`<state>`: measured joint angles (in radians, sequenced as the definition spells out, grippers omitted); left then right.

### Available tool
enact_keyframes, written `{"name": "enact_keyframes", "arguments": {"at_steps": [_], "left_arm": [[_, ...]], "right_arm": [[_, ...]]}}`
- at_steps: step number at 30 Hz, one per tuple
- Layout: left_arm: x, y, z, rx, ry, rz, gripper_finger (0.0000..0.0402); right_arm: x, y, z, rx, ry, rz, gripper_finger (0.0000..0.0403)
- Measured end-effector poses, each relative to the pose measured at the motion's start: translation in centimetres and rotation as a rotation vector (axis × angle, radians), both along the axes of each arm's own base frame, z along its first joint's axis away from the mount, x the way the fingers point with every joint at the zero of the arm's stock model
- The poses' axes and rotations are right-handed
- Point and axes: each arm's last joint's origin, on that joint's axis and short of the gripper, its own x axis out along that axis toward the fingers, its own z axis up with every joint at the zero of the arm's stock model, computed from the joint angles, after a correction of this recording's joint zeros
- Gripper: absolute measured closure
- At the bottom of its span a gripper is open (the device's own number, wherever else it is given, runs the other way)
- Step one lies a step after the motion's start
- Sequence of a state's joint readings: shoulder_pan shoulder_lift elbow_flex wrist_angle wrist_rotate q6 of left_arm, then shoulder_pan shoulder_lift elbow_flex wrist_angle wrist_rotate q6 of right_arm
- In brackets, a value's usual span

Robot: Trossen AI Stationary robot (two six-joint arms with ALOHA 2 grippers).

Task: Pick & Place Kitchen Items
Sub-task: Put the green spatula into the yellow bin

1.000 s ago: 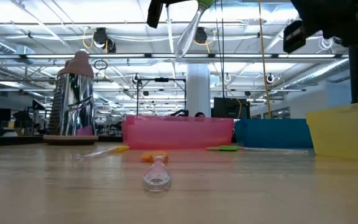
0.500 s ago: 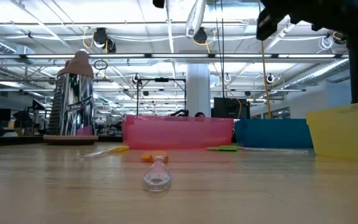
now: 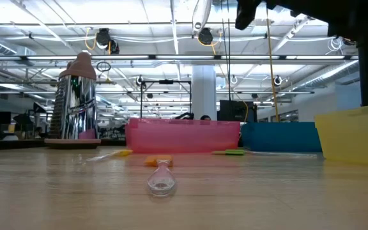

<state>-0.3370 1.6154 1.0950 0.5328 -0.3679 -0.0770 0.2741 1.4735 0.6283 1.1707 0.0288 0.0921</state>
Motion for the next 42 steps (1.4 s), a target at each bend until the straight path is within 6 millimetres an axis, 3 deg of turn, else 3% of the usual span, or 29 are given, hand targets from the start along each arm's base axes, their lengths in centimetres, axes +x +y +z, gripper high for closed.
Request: {"name": "enact_keyframes", "arguments": {"at_steps": [6,13,18,29,35,42], "left_arm": [[0.0,-0.1,-0.1,0.011,0.005,0.000,0.0374],[-0.1,-0.1,-0.1,0.026,0.010,0.007,0.0377],[-0.1,-0.1,-0.3,0.036,0.038,0.006,0.0373],[-0.2,-0.1,-1.4,0.073,0.148,0.014,0.0297],[-0.3,-0.1,-2.0,0.078,0.205,0.015,0.0274],[-0.3,-0.1,-2.2,0.070,0.218,0.017,0.0273]], "right_arm": [[0.7,-0.1,-0.2,0.007,0.016,-0.060,0.0287],[0.6,-0.1,-0.2,-0.039,-0.001,-0.079,0.0379],[0.6,-0.1,-0.3,-0.040,0.013,-0.079,0.0377],[0.2,-0.1,-0.2,-0.041,0.108,-0.081,0.0382],[-2.2,0.1,1.0,-0.051,0.267,-0.048,0.0368],[-6.1,-0.1,2.7,0.124,0.439,-0.084,0.0382]]}}
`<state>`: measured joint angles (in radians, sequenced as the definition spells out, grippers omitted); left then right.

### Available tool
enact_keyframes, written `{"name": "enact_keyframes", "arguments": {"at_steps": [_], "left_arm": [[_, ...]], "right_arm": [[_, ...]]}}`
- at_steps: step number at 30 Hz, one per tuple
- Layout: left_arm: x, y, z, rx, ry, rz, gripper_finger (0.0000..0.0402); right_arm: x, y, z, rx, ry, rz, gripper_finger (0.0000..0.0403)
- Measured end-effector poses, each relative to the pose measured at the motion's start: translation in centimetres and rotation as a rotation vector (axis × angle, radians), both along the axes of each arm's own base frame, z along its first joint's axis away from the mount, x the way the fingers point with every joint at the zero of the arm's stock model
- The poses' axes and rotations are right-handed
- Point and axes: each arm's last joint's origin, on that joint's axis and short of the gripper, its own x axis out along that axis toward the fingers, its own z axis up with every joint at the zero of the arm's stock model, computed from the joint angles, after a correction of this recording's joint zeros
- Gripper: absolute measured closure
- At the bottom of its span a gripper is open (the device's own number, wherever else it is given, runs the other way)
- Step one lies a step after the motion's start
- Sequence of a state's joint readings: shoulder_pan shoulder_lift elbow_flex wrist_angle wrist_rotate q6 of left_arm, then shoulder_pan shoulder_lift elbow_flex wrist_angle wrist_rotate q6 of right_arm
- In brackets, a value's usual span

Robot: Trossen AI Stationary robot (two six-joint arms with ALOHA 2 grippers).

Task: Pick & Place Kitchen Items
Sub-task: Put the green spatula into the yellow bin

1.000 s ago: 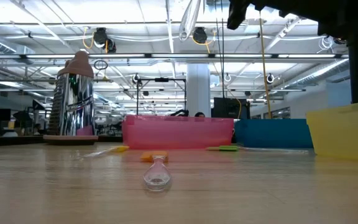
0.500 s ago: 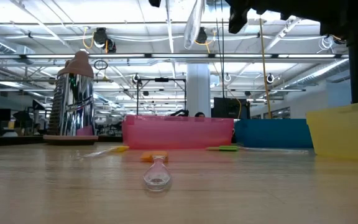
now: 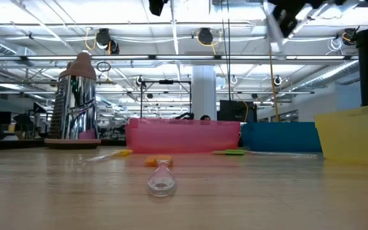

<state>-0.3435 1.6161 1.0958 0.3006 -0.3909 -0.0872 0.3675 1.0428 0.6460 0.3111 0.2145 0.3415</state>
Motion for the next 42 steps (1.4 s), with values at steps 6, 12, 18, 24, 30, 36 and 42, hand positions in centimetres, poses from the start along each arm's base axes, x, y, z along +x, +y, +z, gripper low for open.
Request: {"name": "enact_keyframes", "arguments": {"at_steps": [6,12,18,24,30,36,42], "left_arm": [[0.0,0.0,0.0,-0.002,-0.001,0.003,0.0273],[0.0,0.0,0.0,-0.020,-0.002,0.007,0.0273],[0.0,0.1,-0.3,-0.021,0.023,0.010,0.0273],[-0.1,0.1,-0.4,-0.021,0.036,0.012,0.0273],[-0.1,0.1,-0.4,-0.039,0.037,0.016,0.0273],[-0.1,0.1,-0.4,-0.056,0.036,0.020,0.0273],[-0.1,0.1,-0.4,-0.056,0.036,0.020,0.0273]], "right_arm": [[-2.7,-0.3,-0.1,0.201,0.181,-0.030,0.0373],[-4.7,-0.4,-1.3,0.350,0.395,-0.109,0.0381],[-6.8,-0.4,-3.3,0.429,0.628,-0.292,0.0378],[-7.7,0.1,-4.5,0.474,0.763,-0.383,0.0378],[-7.0,1.4,-6.1,0.492,0.856,-0.441,0.0375],[-6.3,2.4,-8.1,0.484,1.014,-0.470,0.0376],[-5.5,2.7,-9.5,0.449,1.050,-0.510,0.0368]]}}
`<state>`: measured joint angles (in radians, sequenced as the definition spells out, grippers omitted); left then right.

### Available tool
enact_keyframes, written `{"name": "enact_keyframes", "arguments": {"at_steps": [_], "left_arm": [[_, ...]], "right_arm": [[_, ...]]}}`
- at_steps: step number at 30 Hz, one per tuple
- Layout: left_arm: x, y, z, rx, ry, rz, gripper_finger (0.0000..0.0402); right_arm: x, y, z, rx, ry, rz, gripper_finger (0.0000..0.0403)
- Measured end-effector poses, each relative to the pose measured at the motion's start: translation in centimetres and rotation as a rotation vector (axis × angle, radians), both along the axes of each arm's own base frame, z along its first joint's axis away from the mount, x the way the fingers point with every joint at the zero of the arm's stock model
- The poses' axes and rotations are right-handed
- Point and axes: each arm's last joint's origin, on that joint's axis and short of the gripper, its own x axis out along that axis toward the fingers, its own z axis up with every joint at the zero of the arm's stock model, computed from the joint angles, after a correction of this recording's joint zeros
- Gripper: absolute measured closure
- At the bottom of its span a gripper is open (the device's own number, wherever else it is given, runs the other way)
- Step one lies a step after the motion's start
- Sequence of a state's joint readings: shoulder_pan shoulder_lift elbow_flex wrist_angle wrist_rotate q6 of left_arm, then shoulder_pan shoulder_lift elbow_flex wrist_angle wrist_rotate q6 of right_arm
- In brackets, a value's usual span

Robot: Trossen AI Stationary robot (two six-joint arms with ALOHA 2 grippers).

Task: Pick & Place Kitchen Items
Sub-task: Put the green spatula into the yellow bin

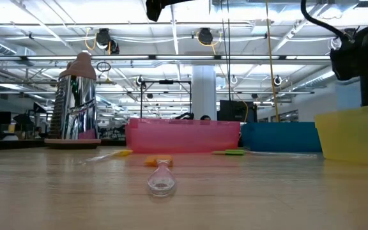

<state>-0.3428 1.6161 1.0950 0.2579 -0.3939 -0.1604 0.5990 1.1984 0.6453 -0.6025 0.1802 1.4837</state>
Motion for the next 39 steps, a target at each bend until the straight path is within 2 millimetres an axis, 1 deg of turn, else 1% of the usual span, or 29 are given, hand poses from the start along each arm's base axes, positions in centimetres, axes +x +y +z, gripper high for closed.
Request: {"name": "enact_keyframes", "arguments": {"at_steps": [6,10,14,21,25,29,39], "left_arm": [[0.0,0.0,0.0,0.002,0.000,0.000,0.0273],[0.0,0.0,0.0,0.005,0.000,-0.001,0.0273],[0.0,0.0,0.0,0.008,0.001,-0.001,0.0273],[0.0,0.0,0.0,0.008,0.001,-0.002,0.0273],[0.0,0.0,0.0,0.008,0.001,-0.001,0.0273],[0.0,0.0,0.0,0.008,0.001,-0.001,0.0273],[0.0,0.0,0.0,0.009,0.004,-0.002,0.0273]], "right_arm": [[0.7,0.1,-1.0,-0.020,0.028,-0.010,0.0360],[0.8,0.0,-1.4,-0.051,0.050,0.017,0.0350],[0.9,-0.1,-1.6,-0.061,0.059,0.027,0.0329],[0.8,-0.2,-1.4,-0.079,0.055,0.083,0.0281],[0.5,-0.3,-0.9,-0.078,0.045,0.108,0.0259],[0.2,-0.5,0.1,-0.070,-0.007,0.175,0.0248],[-0.8,-1.2,3.2,-0.007,-0.193,0.182,0.0251]]}}
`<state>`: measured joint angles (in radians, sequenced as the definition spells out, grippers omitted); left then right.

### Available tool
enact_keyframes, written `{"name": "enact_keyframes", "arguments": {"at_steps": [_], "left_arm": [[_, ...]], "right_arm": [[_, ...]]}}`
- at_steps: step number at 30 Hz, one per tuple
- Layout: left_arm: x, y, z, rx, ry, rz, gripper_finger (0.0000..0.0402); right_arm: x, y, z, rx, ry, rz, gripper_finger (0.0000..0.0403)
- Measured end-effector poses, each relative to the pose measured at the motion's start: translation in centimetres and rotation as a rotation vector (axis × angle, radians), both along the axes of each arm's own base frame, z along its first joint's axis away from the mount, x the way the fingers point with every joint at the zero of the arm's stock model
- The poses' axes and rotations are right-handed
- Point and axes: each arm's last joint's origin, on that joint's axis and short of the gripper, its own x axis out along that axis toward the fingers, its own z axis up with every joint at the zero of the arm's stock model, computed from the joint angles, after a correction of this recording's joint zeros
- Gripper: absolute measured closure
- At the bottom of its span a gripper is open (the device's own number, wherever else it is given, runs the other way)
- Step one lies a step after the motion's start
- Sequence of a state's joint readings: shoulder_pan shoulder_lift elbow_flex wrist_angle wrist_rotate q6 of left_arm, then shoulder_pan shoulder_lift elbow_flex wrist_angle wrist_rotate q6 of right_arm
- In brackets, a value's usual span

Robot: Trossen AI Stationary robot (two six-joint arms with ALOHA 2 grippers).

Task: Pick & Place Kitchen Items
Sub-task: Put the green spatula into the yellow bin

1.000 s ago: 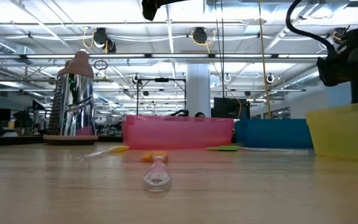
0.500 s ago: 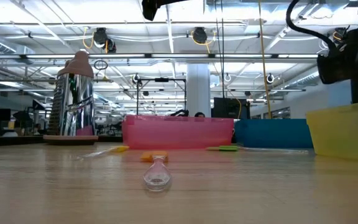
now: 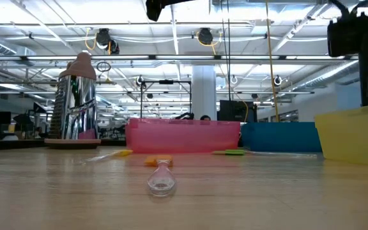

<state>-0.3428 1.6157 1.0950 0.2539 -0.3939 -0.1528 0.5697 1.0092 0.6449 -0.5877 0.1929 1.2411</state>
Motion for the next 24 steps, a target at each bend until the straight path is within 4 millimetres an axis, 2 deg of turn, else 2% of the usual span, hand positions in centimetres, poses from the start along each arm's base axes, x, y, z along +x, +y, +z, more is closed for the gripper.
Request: {"name": "enact_keyframes", "arguments": {"at_steps": [8,14,16,19,24], "left_arm": [[-0.6,-0.5,-1.4,-0.020,0.147,-0.030,0.0273],[-1.3,-1.2,-2.1,-0.054,0.236,-0.078,0.0273],[-1.5,-1.6,-2.3,-0.051,0.257,-0.084,0.0273],[-1.9,-2.0,-2.7,-0.035,0.299,-0.098,0.0273],[-2.6,-2.4,-2.8,-0.011,0.346,-0.114,0.0273]], "right_arm": [[2.2,0.9,2.8,-0.201,-0.442,0.234,0.0242],[4.0,1.6,4.6,-0.618,-0.714,0.407,0.0244],[4.5,1.6,4.8,-0.734,-0.741,0.433,0.0247],[5.5,1.2,4.6,-0.780,-0.750,0.417,0.0249],[7.7,-0.1,2.6,-0.831,-0.645,0.381,0.0224]]}}
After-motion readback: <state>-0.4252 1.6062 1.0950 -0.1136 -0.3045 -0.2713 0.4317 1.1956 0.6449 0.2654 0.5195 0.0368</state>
